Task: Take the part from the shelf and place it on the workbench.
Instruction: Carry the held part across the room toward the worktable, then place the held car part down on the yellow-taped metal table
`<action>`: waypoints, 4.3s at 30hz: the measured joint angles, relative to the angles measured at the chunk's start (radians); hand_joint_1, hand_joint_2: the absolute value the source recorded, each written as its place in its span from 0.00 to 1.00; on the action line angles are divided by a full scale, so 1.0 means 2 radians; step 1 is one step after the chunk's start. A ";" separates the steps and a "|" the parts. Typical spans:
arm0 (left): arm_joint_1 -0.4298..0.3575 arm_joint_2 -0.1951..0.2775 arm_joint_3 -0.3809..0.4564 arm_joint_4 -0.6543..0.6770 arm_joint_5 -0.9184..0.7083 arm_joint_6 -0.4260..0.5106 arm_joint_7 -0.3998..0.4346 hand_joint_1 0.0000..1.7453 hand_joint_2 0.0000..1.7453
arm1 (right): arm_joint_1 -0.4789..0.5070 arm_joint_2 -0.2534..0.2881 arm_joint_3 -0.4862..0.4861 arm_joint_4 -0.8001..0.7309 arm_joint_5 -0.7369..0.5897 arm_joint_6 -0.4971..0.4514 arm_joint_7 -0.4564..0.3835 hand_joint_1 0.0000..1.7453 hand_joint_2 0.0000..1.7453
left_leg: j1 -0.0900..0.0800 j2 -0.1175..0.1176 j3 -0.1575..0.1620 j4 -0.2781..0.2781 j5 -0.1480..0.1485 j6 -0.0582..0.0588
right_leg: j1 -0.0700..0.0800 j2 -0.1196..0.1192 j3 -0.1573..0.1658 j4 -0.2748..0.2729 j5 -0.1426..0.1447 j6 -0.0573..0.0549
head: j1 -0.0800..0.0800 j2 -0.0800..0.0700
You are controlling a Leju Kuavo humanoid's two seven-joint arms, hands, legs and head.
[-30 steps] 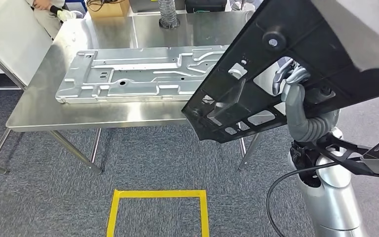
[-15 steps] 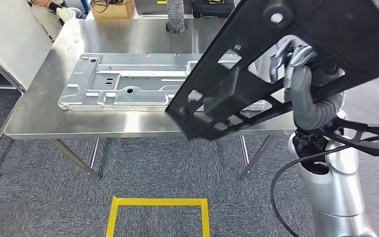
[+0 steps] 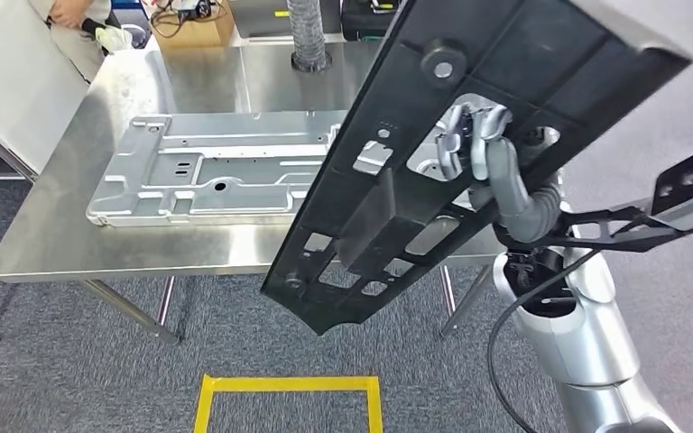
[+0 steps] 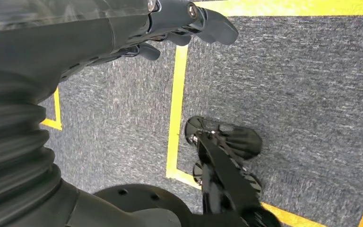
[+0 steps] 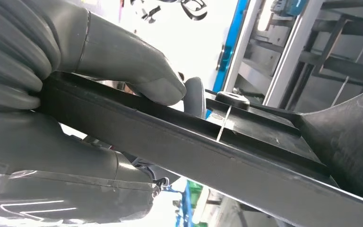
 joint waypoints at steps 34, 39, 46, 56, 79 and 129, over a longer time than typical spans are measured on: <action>-0.004 -0.011 0.012 0.000 0.009 0.016 0.005 0.00 1.00 | 0.011 0.043 0.097 0.013 -0.066 -0.070 -0.029 1.00 1.00 | 0.004 0.001 0.032 -0.082 0.060 -0.004 | 0.000 0.001 0.011 0.000 -0.004 0.005 | -0.006 0.000; -0.004 -0.010 0.012 0.000 0.003 0.009 0.004 0.00 1.00 | 0.000 0.047 0.091 -0.015 -0.034 -0.091 -0.029 1.00 1.00 | 0.001 0.000 0.054 -0.135 0.071 0.010 | 0.000 0.002 0.014 0.001 -0.012 0.019 | -0.006 0.000; -0.005 -0.007 0.011 0.000 0.001 0.003 -0.004 0.00 1.00 | -0.001 0.053 0.055 -0.041 -0.003 -0.074 -0.032 1.00 1.00 | -0.002 0.000 0.069 -0.139 0.060 0.027 | -0.001 0.001 -0.073 0.155 -0.063 0.025 | -0.005 0.000; -0.007 -0.001 0.011 0.000 0.000 0.000 -0.003 0.00 1.00 | 0.002 0.065 0.032 -0.054 0.018 -0.062 -0.032 1.00 1.00 | -0.007 0.000 0.079 -0.126 0.034 0.009 | 0.005 0.001 -0.014 0.001 0.016 0.001 | -0.007 0.000; -0.004 0.009 0.009 0.000 -0.005 0.007 -0.009 0.00 1.00 | 0.020 0.080 -0.018 -0.052 0.206 -0.192 -0.075 1.00 1.00 | -0.003 0.000 0.062 -0.137 0.066 0.024 | 0.001 0.001 -0.048 0.095 -0.024 0.018 | -0.008 0.000; -0.009 0.016 -0.009 0.000 -0.023 -0.021 -0.027 0.00 1.00 | -0.258 0.215 0.169 0.681 0.906 -0.262 0.043 1.00 1.00 | 0.002 0.000 0.044 -0.130 0.076 0.000 | 0.007 0.004 -0.011 0.009 0.007 0.007 | -0.007 0.000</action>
